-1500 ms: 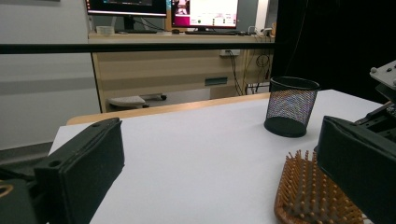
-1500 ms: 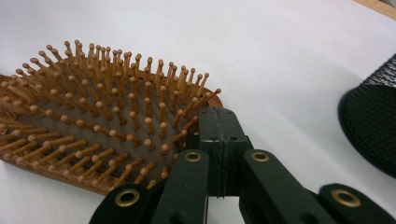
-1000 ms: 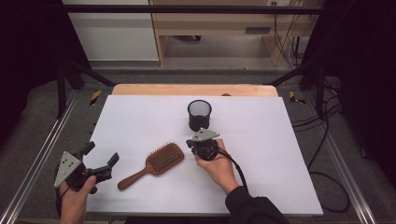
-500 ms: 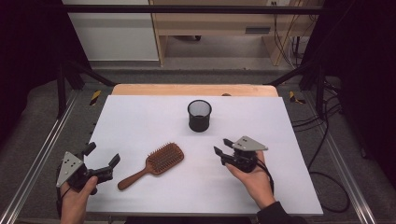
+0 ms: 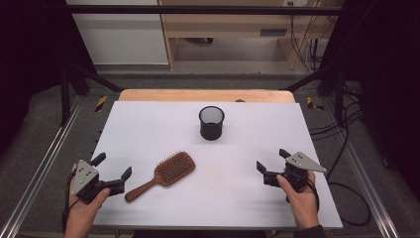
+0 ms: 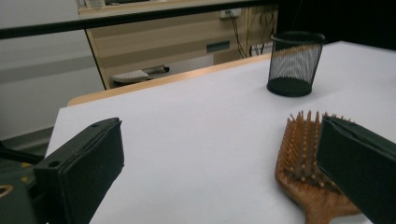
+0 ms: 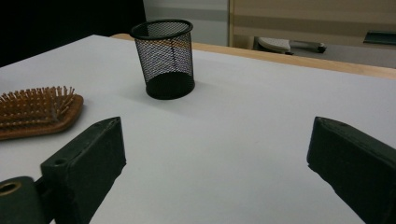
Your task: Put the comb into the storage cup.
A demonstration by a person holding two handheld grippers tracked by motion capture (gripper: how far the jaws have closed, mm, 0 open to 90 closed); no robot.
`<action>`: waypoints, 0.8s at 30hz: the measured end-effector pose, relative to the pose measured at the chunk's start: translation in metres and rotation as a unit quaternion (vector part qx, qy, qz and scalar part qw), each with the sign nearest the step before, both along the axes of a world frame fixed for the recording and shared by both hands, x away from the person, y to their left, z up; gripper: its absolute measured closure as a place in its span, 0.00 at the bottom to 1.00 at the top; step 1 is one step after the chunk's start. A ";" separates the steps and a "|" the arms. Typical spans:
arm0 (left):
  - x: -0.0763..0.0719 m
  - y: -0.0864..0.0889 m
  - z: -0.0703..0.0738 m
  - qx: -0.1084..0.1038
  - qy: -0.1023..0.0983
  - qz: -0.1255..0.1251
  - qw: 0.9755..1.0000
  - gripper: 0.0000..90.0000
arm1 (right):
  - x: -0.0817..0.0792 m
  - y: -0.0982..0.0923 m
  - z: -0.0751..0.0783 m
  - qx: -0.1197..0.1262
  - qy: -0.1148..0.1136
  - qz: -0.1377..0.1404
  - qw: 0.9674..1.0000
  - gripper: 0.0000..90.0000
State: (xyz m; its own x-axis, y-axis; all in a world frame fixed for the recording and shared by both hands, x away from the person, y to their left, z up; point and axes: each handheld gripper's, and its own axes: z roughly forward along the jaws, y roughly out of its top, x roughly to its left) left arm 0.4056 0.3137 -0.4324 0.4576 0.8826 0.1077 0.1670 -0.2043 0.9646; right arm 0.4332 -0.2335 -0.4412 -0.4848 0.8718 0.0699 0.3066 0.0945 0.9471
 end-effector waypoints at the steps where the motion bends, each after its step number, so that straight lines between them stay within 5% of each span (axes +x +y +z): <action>1: 0.002 -0.002 0.002 0.002 0.005 -0.001 1.000 0.02 | -0.001 -0.001 -0.001 -0.002 -0.003 0.004 1.000 0.05; 5: 0.006 -0.011 0.010 0.007 0.031 -0.022 0.999 0.02 | -0.004 -0.001 0.000 -0.001 -0.012 0.017 1.000 0.05; 8: 0.008 -0.015 0.015 -0.010 0.039 -0.032 0.999 0.02 | -0.007 -0.001 0.002 0.002 -0.022 0.021 1.000 0.05; 13: 0.013 -0.025 0.022 0.002 0.063 -0.040 0.997 0.03 | -0.007 -0.001 0.002 0.000 -0.022 0.019 1.000 0.05; 16: 0.019 -0.033 0.023 0.024 0.102 -0.046 0.993 0.03 | -0.007 -0.002 0.001 0.000 -0.023 0.018 1.000 0.06; 18: 0.021 -0.037 0.023 0.047 0.110 -0.044 0.992 0.04 | -0.007 -0.002 0.001 0.001 -0.021 0.019 1.000 0.06; 24: 0.029 -0.046 0.021 0.097 0.156 -0.059 0.981 0.04 | -0.006 -0.003 -0.001 0.003 -0.019 0.018 1.000 0.07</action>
